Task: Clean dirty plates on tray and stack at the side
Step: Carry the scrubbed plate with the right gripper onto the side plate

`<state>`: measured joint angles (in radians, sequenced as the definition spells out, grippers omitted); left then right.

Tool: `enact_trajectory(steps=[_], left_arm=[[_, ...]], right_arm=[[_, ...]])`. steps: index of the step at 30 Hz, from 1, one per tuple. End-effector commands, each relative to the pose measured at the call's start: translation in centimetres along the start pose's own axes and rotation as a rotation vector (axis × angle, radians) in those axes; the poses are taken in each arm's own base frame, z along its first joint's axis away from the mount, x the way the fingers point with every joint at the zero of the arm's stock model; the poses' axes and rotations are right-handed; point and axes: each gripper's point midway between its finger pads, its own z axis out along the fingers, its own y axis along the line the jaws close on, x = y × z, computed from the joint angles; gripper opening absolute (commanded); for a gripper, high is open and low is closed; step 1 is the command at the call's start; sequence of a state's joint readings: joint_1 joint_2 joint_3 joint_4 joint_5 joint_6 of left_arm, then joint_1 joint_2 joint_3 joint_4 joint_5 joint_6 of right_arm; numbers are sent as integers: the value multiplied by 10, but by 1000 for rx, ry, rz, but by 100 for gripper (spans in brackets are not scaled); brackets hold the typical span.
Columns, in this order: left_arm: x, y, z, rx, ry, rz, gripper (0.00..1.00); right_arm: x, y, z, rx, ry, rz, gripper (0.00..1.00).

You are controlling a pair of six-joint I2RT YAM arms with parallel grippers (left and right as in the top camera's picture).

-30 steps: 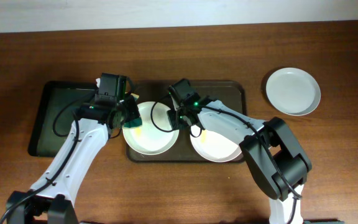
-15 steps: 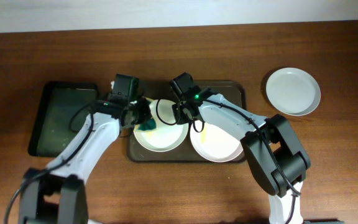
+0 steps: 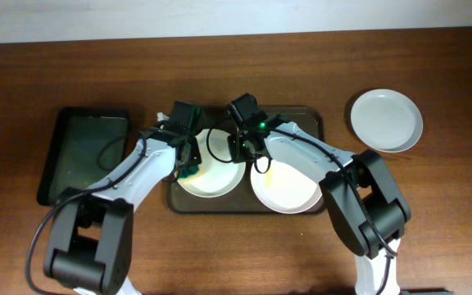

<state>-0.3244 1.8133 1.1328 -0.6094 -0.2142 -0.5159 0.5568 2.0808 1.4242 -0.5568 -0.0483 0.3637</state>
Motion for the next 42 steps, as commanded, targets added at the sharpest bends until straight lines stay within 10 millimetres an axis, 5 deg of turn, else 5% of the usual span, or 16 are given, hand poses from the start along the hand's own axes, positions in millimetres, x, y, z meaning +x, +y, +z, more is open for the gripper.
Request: enact_trajectory(steps=[1, 5, 12, 15, 18, 23, 27, 30, 33, 36, 42], left_arm=[[-53, 20, -56, -55, -221, -48, 0], [-45, -27, -73, 233, -160, -35, 0], [-2, -63, -16, 361, 85, 0, 0], [7, -47, 14, 240, 112, 3, 0], [-13, -3, 15, -9, -10, 2, 0], [-54, 49, -37, -273, -236, -27, 0], [-73, 53, -88, -208, -359, -94, 0], [-81, 52, -124, -25, -392, -212, 0], [-85, 74, -140, 46, -391, -312, 0], [-82, 124, -131, -11, -337, -421, 0], [-76, 172, -121, -51, -296, -540, 0]], right_arm=[[-3, -17, 6, 64, -7, 34, 4], [-4, -17, 6, 62, -11, 34, 4], [-7, -14, 6, 52, -23, 36, 4], [-7, -14, 6, 52, -23, 36, 4], [-7, -15, 6, 53, -23, 36, 4], [-8, -14, 5, 51, -28, 27, 4], [-17, -10, -6, 41, -57, -39, 4], [-42, 11, -50, 6, -166, -185, 4], [-55, 33, -92, 52, -277, -360, 4], [-69, 40, -150, 334, -454, -507, 4], [-74, 79, -245, 892, -671, -776, 4]])
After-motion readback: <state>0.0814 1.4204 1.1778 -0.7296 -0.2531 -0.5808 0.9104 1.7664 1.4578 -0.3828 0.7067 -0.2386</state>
